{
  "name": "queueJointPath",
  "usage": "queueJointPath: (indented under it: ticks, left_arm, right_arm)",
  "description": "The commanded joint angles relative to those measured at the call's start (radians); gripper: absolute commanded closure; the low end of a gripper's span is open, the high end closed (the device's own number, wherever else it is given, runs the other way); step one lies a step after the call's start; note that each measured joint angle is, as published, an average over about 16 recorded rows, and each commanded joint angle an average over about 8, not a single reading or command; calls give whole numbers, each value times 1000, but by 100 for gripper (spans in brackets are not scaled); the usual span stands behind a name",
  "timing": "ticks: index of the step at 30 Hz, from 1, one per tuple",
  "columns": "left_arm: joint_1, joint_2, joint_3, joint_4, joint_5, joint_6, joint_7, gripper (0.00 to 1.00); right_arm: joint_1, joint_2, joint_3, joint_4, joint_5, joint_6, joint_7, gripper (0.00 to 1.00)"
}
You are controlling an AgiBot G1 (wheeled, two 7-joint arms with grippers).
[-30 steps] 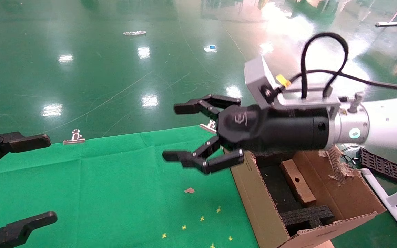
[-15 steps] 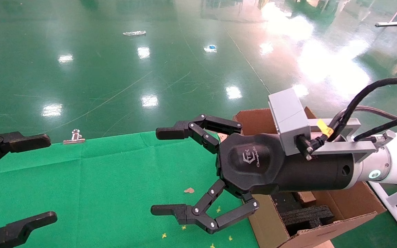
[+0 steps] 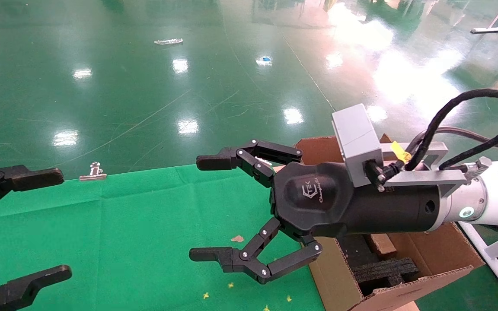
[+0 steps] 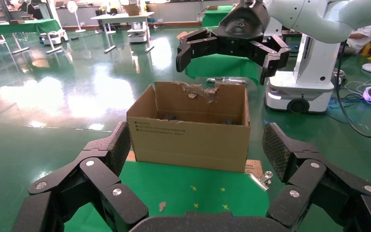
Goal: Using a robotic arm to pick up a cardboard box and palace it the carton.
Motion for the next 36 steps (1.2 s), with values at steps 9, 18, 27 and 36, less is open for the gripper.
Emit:
queueJointPath:
  ticks: [9,18,27,36]
  left_arm:
    - [0,0,0,0,0,0,0,0]
    - [0,0,0,0,0,0,0,0]
    - [0,0,0,0,0,0,0,0]
    - [0,0,0,0,0,0,0,0]
  right_arm:
    - [11,1,-10,-6,-5,3,2,0]
    - [15,1,-15,-8,-7,4,3,0]
    - [17,2,-16,-9,-7,5,4,0]
    - [18,2,-17,-10,-8,5,4,0]
